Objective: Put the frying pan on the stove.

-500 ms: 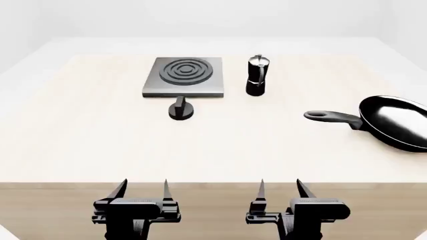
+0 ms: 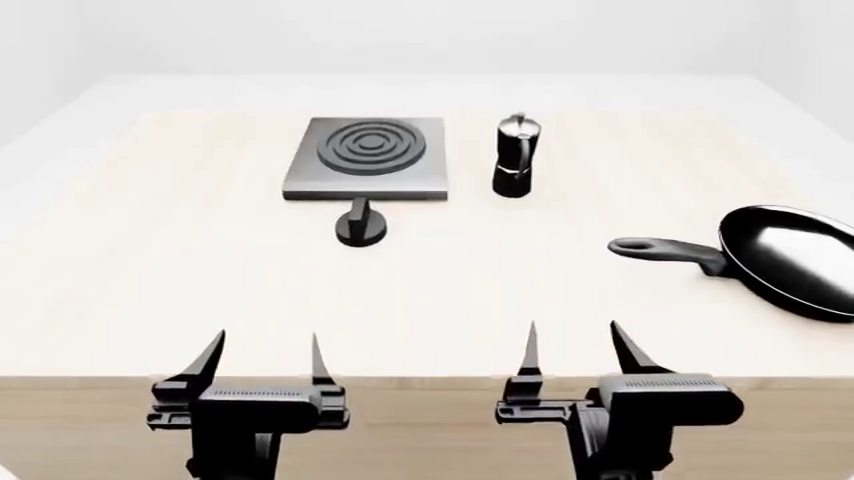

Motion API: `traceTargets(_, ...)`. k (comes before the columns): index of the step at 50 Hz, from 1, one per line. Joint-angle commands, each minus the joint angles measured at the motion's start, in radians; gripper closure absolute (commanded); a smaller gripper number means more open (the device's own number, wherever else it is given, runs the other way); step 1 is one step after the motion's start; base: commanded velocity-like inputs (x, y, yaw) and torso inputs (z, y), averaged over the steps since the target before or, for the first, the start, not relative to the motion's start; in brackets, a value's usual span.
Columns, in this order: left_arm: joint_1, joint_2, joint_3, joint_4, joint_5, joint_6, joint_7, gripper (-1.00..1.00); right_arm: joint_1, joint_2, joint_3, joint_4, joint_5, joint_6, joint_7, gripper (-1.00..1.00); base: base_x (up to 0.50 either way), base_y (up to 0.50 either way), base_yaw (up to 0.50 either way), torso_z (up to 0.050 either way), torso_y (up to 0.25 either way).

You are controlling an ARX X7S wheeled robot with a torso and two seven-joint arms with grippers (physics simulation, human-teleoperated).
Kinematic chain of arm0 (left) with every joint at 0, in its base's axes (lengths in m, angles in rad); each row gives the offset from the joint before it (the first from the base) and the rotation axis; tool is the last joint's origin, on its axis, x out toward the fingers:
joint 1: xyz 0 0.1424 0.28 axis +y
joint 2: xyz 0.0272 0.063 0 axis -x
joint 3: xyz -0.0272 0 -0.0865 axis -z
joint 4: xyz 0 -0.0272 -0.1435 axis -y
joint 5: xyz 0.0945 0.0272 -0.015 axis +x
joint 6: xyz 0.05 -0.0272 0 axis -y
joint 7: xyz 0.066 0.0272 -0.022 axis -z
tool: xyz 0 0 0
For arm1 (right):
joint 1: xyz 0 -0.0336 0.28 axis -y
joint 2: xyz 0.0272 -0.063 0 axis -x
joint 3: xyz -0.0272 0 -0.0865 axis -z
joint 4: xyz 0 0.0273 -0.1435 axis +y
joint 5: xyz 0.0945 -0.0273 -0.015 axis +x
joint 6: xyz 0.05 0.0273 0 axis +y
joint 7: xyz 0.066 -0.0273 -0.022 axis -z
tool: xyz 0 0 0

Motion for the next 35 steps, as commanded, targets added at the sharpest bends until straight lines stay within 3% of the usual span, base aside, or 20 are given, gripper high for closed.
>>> traceTargets(1, 0.001, -0.023, 0.015, 0.063, 0.003, -0.025, -0.027, -1.0, -0.001, 0.021, -0.022, -0.091, 0.015, 0.047, 0.026, -1.0, 0.24, 0.0, 0.0, 0.0, 0.0)
traceTargets(35, 0.011, -0.065, 0.04, 0.098, -0.055, -0.049, -0.059, -1.0, 0.006, 0.064, -0.052, -0.121, 0.05, 0.055, 0.075, -1.0, 0.36, 0.0, 0.0, 0.0, 0.0)
